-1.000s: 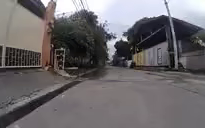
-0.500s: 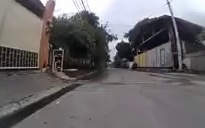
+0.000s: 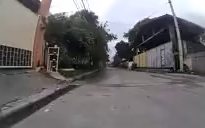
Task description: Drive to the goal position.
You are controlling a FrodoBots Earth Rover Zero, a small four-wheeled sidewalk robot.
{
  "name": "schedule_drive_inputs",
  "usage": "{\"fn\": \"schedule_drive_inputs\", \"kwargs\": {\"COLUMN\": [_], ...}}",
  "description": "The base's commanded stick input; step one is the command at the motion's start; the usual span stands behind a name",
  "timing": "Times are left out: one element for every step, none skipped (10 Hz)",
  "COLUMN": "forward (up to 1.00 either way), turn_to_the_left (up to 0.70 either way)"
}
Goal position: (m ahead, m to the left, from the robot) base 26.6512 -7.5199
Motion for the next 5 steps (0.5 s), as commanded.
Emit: {"fn": "schedule_drive_inputs", "kwargs": {"forward": [0.70, 0.70, 0.70, 0.70, 0.70], "turn_to_the_left": [0.00, 0.00, 0.00, 0.00, 0.00]}}
